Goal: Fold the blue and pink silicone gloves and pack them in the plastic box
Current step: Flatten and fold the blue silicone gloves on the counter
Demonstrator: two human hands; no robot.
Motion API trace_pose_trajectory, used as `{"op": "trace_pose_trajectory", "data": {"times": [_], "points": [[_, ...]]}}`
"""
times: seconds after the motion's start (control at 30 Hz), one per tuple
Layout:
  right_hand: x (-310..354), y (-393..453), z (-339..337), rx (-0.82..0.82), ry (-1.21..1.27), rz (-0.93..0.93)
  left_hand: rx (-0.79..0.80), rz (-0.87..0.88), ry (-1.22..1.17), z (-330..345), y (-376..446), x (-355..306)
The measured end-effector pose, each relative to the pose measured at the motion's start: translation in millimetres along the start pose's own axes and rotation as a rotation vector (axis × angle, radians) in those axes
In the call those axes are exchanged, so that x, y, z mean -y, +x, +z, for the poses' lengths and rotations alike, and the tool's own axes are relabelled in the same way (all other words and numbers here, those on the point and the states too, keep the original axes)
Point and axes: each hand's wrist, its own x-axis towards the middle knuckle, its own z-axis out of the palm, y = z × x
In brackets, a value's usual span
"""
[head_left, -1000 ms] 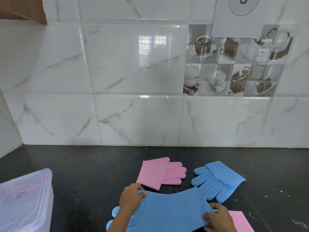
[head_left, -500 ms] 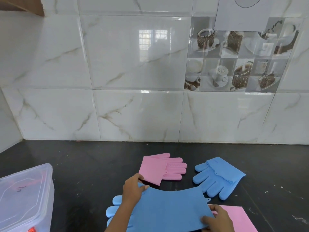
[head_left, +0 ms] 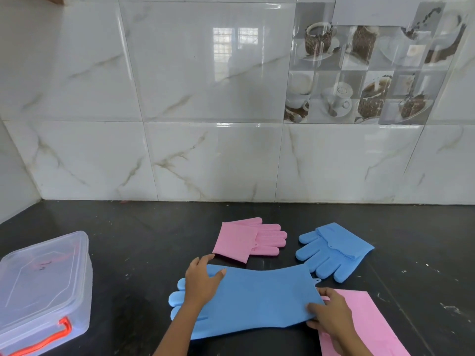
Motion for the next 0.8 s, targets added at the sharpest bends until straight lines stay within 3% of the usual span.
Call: {"op": "trace_pose_trajectory", "data": {"times": [0.13, 0.27, 0.33, 0.5, 0.63, 0.8], "points": [[0.8, 0.7, 1.6, 0.001, 0.038, 0.008, -0.046, -0.043, 0.051, -8.3, -13.7, 13.0], [-4.8, 2.7, 8.1, -0.040, 0.094, -0.015, 0.015, -0.191, 0.276, -9.7, -35.5, 16.4], [-6.1, 4.7, 9.4, -0.023, 0.223, -0.007, 0.013, -0.267, 0.273, -7.4, -46.5, 15.1], [-1.3, -0.1, 11.8, 0.160, 0.680, 0.097, -0.094, -0.322, 0.073, -3.4, -59.4, 12.3], [-2.7, -8.6, 21.7, 0.251, 0.777, 0.052, -0.259, -0.314, -0.168, -4.8, -54.2, 21.0], [0.0, -17.3, 33.1, 0.313, 0.785, -0.030, -0.314, -0.278, -0.353, -13.3, -48.3, 20.0]]}}
